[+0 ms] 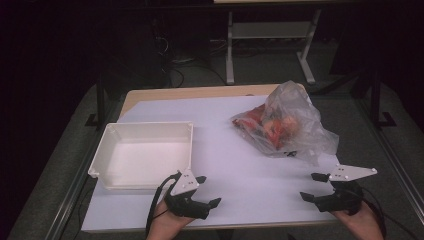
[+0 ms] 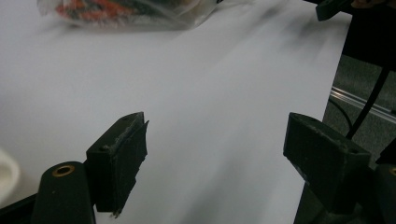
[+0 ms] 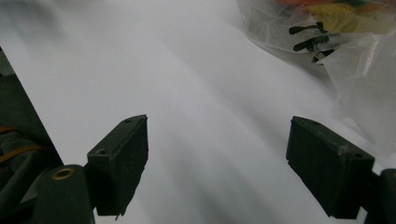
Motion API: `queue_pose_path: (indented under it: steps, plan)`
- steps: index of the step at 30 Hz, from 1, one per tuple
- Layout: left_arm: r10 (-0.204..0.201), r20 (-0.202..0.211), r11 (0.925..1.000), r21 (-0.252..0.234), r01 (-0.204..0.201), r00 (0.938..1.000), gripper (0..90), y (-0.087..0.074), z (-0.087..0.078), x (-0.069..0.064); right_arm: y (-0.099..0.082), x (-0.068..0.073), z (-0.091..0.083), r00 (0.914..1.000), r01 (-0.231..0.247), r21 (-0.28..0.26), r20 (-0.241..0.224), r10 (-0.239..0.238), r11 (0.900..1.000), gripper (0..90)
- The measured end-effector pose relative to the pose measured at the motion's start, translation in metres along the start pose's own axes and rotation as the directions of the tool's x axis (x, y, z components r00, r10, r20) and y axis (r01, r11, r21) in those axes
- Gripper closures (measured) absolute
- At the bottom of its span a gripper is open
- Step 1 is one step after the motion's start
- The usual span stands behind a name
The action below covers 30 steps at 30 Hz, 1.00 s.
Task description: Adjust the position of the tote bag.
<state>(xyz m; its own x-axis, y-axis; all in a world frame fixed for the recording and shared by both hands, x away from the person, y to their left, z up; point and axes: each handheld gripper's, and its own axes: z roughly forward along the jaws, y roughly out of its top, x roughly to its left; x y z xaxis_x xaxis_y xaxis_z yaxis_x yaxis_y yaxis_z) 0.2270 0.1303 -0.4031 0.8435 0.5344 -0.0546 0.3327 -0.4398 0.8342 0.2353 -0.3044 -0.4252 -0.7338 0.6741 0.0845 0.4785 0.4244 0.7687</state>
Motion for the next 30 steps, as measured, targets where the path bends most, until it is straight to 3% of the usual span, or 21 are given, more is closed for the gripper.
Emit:
queue_pose_path:
  steps: [2,4,12,18,21,30]
  plan:
    - [0.01,0.004,0.9999,0.0,-0.01,0.9999,21.4,0.005,0.001,-0.001,0.0,0.0,-0.001,1.0,0.001,0.006,0.001,-0.001,1.0,20.3]
    - [0.053,0.018,0.9986,0.001,-0.053,0.9985,21.4,0.023,0.007,-0.004,0.0,-0.001,-0.003,1.0,0.001,-0.003,0.003,-0.001,1.0,20.3]
    - [0.087,0.06,0.9962,0.001,-0.087,0.9944,23.4,0.061,0.03,-0.006,0.0,-0.006,-0.009,0.9999,-0.009,-0.021,0.006,0.009,0.9997,20.4]
    - [0.078,0.086,0.9969,-0.009,-0.078,0.9932,25.2,0.085,0.055,0.0,-0.001,-0.008,-0.013,0.9998,-0.018,-0.028,0.009,0.019,0.9994,20.6]
    - [0.075,0.112,0.9972,-0.002,-0.075,0.9908,26.8,0.101,0.077,0.001,0.001,-0.01,-0.014,0.9998,-0.019,-0.036,0.008,0.019,0.9992,20.7]
    - [0.103,0.131,0.9937,0.03,-0.108,0.986,30.4,0.129,0.125,-0.003,0.0,-0.012,-0.018,0.9997,-0.019,-0.047,0.017,0.019,0.9987,20.7]
